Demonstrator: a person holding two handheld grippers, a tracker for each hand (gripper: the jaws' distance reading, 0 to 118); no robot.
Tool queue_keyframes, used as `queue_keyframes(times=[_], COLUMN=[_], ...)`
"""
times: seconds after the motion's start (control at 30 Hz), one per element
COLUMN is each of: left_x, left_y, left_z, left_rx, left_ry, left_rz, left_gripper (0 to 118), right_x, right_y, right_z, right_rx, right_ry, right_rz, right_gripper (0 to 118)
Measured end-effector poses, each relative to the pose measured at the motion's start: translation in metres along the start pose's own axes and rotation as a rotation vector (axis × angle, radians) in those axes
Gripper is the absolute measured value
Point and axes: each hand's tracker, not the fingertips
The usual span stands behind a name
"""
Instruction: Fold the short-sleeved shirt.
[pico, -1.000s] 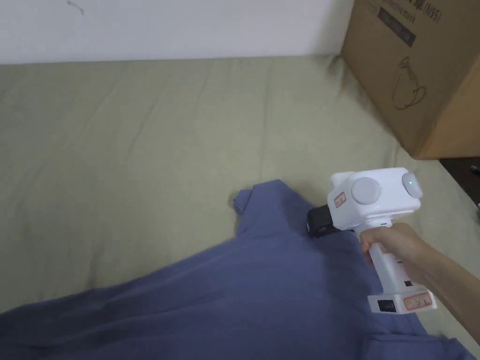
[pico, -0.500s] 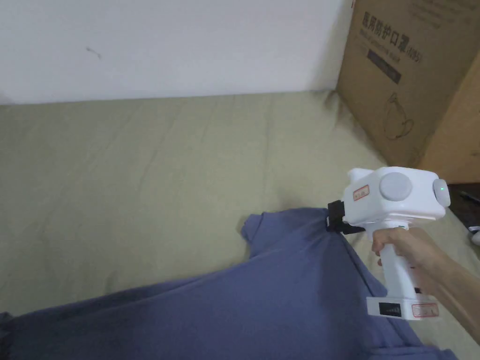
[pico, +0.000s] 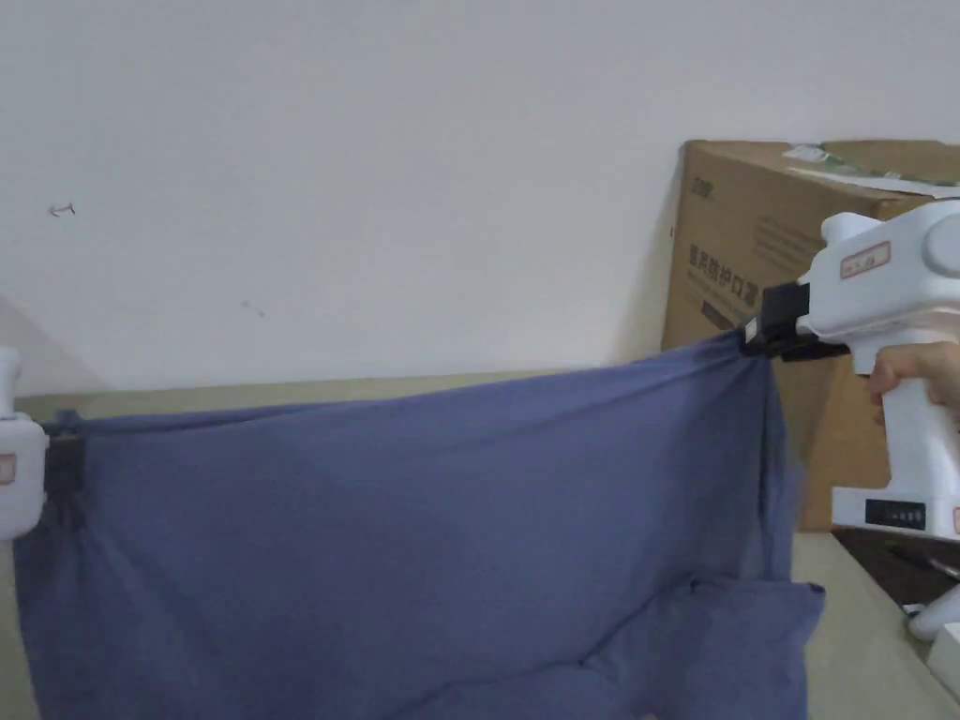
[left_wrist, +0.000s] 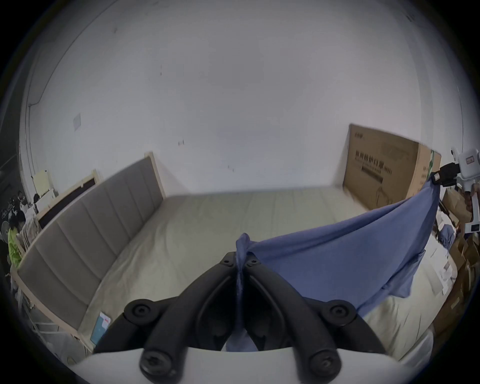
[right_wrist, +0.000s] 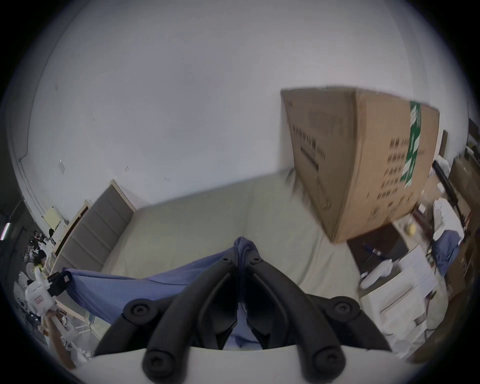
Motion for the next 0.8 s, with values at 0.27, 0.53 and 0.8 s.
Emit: queue_keyframes(times=[0.27, 0.53, 0.8], left_x=[0.007, 0.014, 0.022], left_y=[0.111, 0.189, 0.252], left_z=[-0.005, -0.041, -0.086], left_rx=[0.123, 0.216, 0.252], left_ry=[0.013, 0.052, 0.101], left_rz=[0.003, -0.005, 0.031], left_gripper=[0, 0, 0], right_x=[-0.017, -0.027, -0.052], right_y=[0.084, 0.150, 0.218], right_z=[0.062, 0.039, 0.000], right_rx=[0.151, 0.192, 0.245], right_ry=[-0.019, -0.039, -0.053], right_rz=[0.005, -0.001, 0.059], right_gripper=[4, 4, 4])
